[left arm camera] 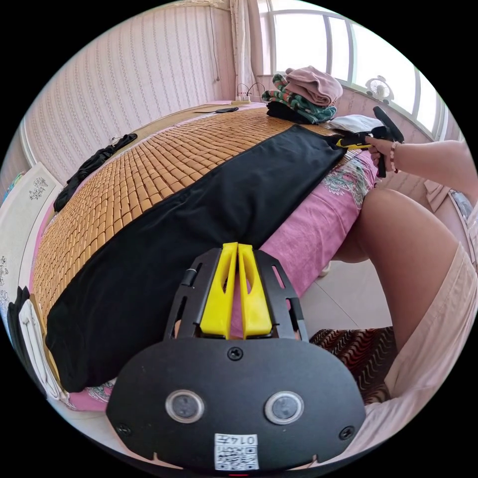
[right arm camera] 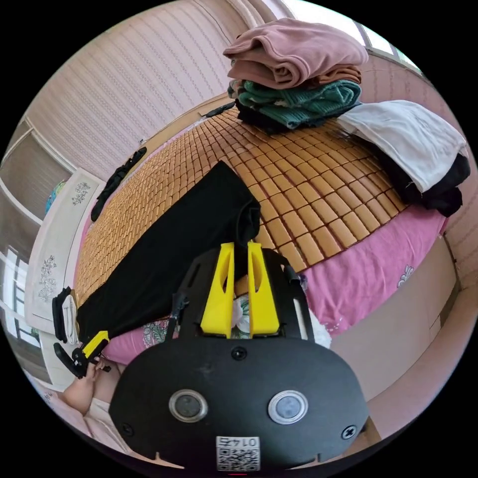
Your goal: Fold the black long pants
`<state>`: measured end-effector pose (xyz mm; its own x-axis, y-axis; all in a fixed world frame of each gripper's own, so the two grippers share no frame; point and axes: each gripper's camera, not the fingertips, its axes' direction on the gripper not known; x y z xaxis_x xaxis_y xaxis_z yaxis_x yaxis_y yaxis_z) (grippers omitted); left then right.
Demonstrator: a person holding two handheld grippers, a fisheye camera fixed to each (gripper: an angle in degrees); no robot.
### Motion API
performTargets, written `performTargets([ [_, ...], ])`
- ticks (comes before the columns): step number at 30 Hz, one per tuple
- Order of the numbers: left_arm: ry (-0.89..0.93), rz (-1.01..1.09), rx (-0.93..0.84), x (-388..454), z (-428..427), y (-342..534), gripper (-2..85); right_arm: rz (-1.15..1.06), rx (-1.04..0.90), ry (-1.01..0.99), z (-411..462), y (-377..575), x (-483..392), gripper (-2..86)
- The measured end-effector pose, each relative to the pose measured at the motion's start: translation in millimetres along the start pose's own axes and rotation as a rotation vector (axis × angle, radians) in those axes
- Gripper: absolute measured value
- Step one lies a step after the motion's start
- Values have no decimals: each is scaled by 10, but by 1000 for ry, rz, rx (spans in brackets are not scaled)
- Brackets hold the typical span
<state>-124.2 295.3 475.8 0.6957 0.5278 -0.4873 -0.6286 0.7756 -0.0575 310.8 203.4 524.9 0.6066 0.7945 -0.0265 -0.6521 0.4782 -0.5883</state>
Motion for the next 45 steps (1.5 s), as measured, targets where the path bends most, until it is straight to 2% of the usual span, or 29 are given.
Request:
performTargets([
  [2,6,-6,-1,-56,17,-26,-9,5,103,-172,-248,21,59,37],
  [4,34,-41,-9,-141,32,-54,-9,-96,165,-332,-446,49,-88,35],
  [7,123,-141,-19,-351,56,-87,-5,-436,-1,-498,-575,175,-687,38],
  [9,177,-225,-24,-496,53,-91,4,-632,-148,-473,-534,404,-1036,46],
  [11,172,-269,20,-570,-47,-85,56,-778,-295,-397,-395,751,-1240,72],
  [14,206,-278,43,-624,-189,-105,91,-751,-396,-400,-285,963,-1154,92],
  [17,295,-328,47,-760,-251,-90,87,-748,-382,-393,-318,1084,-1057,86],
  [23,352,-396,49,-1027,-205,-209,81,-964,-391,-209,-218,1455,-1270,99],
  [26,372,-402,64,-1132,-142,-407,78,-963,-435,-94,-104,1530,-1279,47],
  [29,401,-348,23,-1197,-37,-699,40,-961,-435,-160,-216,1566,-1176,18],
  [31,346,-278,-33,-1172,34,-899,5,-953,-452,-174,-246,1595,-1088,15],
  [33,296,-239,1,-1141,69,-1060,2,-943,-455,-180,-258,1621,-1009,15],
  [36,298,-253,18,-1139,191,-1339,34,-913,-414,-206,-290,1634,-940,25],
  [40,220,-235,-59,-1080,504,-1702,102,-877,-377,-243,-285,1649,-956,67],
  [42,216,-207,-139,-1024,677,-1808,104,-883,-382,-219,-240,1680,-976,86],
  [45,143,-104,-149,-931,701,-1902,70,-897,-437,-192,-131,1728,-1005,129],
])
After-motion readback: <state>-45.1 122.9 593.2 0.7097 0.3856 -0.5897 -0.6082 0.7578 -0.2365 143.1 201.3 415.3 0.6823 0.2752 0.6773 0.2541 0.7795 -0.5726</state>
